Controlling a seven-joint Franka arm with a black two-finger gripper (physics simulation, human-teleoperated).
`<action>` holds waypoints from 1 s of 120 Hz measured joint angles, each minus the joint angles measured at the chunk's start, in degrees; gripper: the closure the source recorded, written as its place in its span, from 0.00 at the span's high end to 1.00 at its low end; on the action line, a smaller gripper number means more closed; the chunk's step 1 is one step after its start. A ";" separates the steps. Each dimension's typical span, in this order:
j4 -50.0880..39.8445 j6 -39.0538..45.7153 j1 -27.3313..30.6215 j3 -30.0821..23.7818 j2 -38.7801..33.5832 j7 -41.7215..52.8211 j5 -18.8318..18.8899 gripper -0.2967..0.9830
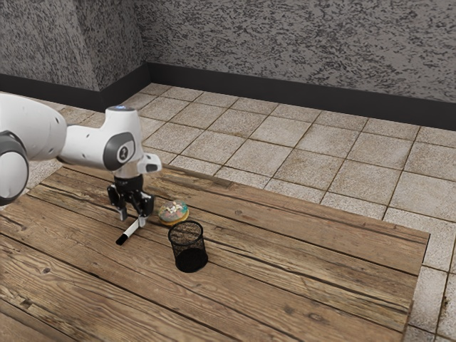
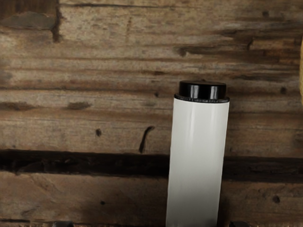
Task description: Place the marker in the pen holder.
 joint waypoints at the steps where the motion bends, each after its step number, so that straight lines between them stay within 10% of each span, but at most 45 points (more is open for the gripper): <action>1: 0.00 0.01 0.00 0.03 -0.01 0.05 0.02 0.51; 56: -0.10 0.41 -0.18 0.19 -1.45 1.45 1.40 0.17; 86: -7.75 4.58 -0.72 -4.27 -17.07 0.34 8.42 0.15; 120: -28.69 28.08 -1.37 -12.70 -33.96 -4.53 10.81 0.15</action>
